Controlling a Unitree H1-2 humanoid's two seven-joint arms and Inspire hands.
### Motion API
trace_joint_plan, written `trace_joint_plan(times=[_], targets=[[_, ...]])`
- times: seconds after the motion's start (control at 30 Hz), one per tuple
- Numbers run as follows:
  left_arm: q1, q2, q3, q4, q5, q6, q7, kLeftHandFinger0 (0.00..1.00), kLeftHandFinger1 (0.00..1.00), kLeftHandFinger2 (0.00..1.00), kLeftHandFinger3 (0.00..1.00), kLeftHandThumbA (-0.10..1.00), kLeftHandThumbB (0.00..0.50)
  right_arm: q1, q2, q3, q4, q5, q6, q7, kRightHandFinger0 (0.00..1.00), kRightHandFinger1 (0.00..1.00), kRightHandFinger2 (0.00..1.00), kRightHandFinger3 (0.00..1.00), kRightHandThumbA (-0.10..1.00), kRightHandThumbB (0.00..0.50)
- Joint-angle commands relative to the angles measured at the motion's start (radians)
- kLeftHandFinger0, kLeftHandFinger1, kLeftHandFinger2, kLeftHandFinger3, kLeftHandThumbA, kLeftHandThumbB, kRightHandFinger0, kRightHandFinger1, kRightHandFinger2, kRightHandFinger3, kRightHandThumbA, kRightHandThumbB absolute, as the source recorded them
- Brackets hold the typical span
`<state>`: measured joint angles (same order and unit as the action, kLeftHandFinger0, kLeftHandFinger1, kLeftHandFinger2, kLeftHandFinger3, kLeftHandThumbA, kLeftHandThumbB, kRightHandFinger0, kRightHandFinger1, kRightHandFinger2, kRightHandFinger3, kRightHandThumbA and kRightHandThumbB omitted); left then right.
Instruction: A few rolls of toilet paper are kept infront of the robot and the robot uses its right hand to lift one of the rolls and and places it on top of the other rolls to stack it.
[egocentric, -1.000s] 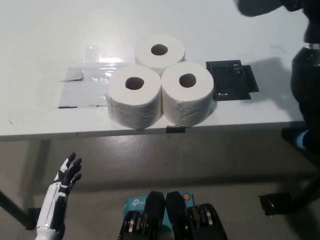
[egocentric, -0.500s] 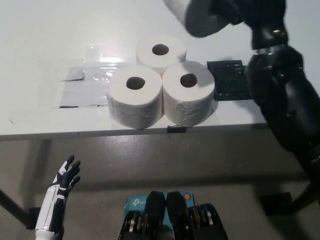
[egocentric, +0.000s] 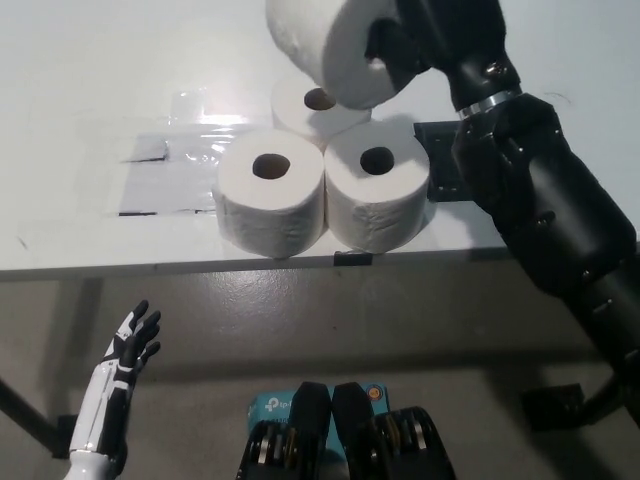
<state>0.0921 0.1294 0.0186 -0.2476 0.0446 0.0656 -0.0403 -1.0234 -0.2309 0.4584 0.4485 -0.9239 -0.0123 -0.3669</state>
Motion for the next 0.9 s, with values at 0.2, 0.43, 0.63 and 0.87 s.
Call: trace_joint_plan(times=[0.2, 0.43, 0.63, 0.87], targets=[[-0.007, 0.021, -0.001, -0.026, 0.004, -0.027, -0.014, 1.0, 1.0, 1.0, 1.0, 1.0, 0.007, -0.031, -0.034, -0.019, -0.147, 0.117, 0.009, 0.33, 0.0, 0.41, 0.82, 0.87, -0.1, 0.198], [-0.007, 0.024, -0.004, -0.02, 0.008, -0.034, -0.015, 1.0, 1.0, 1.0, 1.0, 1.0, 0.022, -0.047, -0.061, -0.012, -0.165, 0.142, 0.001, 0.458, 0.0, 0.44, 0.86, 0.87, -0.1, 0.218], [-0.007, 0.023, -0.004, -0.021, 0.005, -0.03, -0.013, 1.0, 1.0, 1.0, 1.0, 1.0, 0.022, -0.08, -0.066, -0.01, -0.106, 0.167, 0.004, 0.568, 0.0, 0.4, 0.85, 0.66, -0.1, 0.236], [-0.008, 0.024, -0.003, -0.019, 0.005, -0.036, -0.012, 1.0, 1.0, 1.0, 1.0, 1.0, 0.001, -0.114, -0.047, 0.007, -0.016, 0.147, 0.024, 0.651, 0.01, 0.54, 0.96, 0.79, -0.1, 0.253]])
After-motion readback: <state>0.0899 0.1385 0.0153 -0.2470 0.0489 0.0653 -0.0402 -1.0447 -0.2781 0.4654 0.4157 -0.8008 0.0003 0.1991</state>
